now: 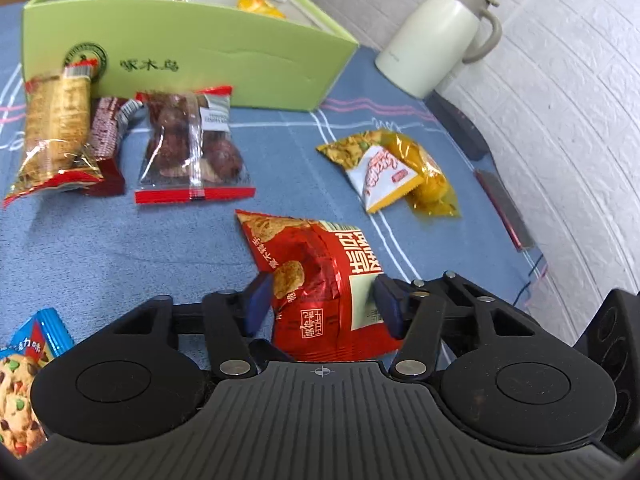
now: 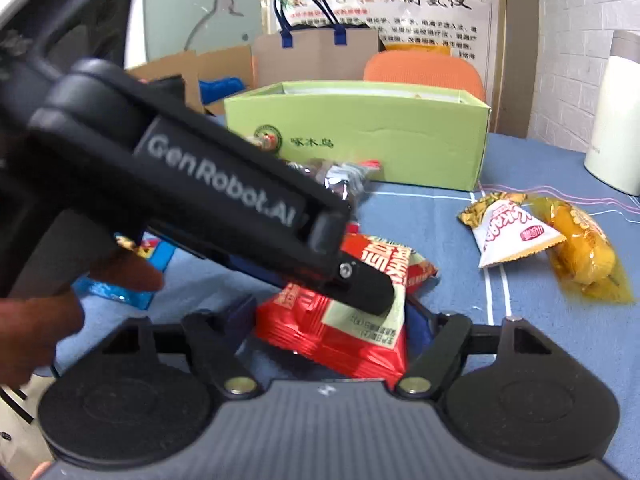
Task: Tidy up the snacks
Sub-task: 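Carry the red snack bag with the left tool into the box and release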
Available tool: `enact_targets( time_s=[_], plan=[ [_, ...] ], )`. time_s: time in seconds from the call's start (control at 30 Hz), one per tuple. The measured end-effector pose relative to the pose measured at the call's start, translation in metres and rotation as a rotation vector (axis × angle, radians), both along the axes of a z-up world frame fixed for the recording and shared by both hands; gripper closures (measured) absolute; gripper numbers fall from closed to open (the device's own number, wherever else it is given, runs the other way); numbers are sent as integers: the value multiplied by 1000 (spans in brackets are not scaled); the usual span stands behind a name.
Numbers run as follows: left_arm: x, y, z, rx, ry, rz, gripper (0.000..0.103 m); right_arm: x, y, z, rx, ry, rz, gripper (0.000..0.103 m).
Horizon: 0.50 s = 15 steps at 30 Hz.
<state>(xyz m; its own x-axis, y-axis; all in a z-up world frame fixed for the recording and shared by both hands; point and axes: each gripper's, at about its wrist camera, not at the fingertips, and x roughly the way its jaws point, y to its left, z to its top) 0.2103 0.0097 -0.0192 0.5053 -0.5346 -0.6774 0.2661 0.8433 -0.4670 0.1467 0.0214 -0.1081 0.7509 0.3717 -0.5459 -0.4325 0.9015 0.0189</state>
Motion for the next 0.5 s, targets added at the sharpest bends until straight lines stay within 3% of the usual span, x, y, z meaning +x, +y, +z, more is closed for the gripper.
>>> enact_targets(
  time_s=[0.07, 0.27, 0.5],
  plan=[
    [-3, 0, 6, 3, -18, 15, 83, 0, -6, 6, 28, 7, 3, 32],
    [4, 1, 39, -47, -90, 15, 83, 7, -13, 41, 24, -82, -10, 31],
    [71, 15, 91, -54, -211, 77, 82, 95, -14, 91, -17, -195, 60, 31]
  ],
)
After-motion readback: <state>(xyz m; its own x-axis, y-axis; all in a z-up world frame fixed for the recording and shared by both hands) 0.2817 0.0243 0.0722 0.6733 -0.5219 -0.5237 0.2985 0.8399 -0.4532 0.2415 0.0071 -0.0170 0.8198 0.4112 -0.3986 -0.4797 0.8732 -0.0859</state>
